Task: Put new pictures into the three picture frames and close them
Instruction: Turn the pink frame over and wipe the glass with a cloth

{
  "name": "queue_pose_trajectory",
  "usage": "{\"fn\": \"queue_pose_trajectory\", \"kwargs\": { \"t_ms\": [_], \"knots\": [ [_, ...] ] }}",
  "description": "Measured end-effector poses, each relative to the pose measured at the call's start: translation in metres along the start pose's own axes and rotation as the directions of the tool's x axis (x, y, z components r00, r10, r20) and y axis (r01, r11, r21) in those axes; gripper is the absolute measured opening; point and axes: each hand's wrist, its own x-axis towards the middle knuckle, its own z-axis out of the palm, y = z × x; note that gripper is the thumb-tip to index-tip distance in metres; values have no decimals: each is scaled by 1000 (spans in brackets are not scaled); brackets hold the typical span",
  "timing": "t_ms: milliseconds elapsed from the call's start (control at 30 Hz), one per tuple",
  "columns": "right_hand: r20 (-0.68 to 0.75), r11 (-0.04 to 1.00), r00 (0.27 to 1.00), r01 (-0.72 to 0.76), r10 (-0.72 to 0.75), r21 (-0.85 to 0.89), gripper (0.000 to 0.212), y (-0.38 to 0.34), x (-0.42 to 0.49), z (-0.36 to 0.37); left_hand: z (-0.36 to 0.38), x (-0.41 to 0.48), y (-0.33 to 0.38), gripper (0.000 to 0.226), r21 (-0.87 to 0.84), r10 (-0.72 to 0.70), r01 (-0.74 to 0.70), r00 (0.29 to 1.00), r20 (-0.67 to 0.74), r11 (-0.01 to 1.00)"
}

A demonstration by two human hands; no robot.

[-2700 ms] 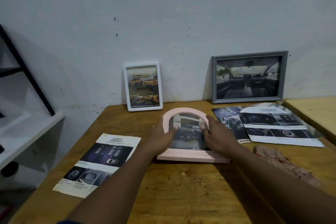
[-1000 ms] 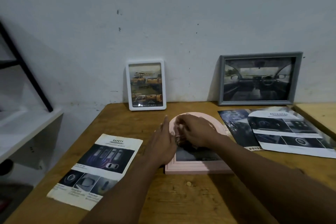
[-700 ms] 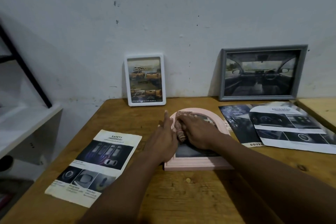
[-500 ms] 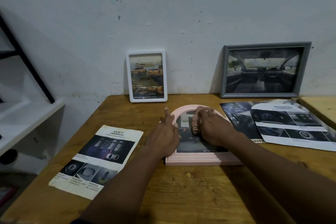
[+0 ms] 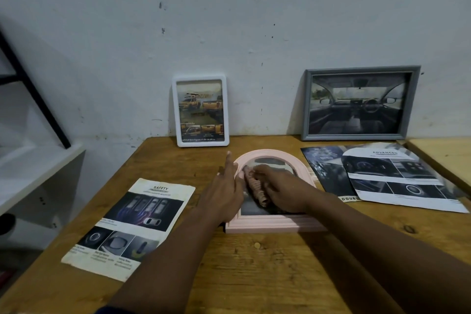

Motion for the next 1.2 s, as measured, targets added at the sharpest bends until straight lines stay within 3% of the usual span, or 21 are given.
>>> {"fn": "queue_pose_trajectory", "kwargs": {
  "t_ms": [167, 333, 433, 533, 633, 767, 900, 1000, 1100, 1200],
  "knots": [
    [-61, 978, 987, -155, 147, -142, 61, 7, -30, -5, 0, 0, 3, 70, -10, -34, 34, 999, -8, 999],
    [-217, 930, 909, -366, 355, -13, 84, -34, -20, 38, -1, -2, 4, 68, -4, -24, 24, 1000, -14, 1000],
    [-188, 969, 951, -237, 246, 69, 91, -46, -8, 43, -1, -2, 2, 65, -24, -24, 24, 1000, -12, 999],
    [-28, 984, 995, -86, 91, 157, 81, -36, -11, 25, 0, 0, -1, 65, -40, -25, 25, 1000, -18, 999],
    [55, 995, 995, -87, 84, 53, 76, -7, -29, -6, 0, -1, 0, 64, -39, -21, 20, 1000, -21, 999],
    [-81, 965, 974, -223, 213, -141, 79, -11, -55, -3, -2, -2, 3, 64, -29, -41, 40, 999, -23, 999],
    [-252, 933, 909, -355, 331, -55, 81, -59, -45, 36, -1, -2, 5, 65, -25, -52, 52, 998, -22, 998],
    [-252, 982, 949, -182, 188, 47, 81, -68, -32, 44, -1, -2, 4, 64, -45, -58, 58, 998, -14, 997],
    [-110, 981, 989, -76, 96, 179, 74, -40, -45, 23, -1, -1, 2, 63, -61, -62, 61, 998, -10, 996],
    [-76, 993, 993, -85, 92, 82, 67, -6, -75, -2, 0, -1, 2, 63, -62, -60, 59, 998, -17, 996]
  ]
}}
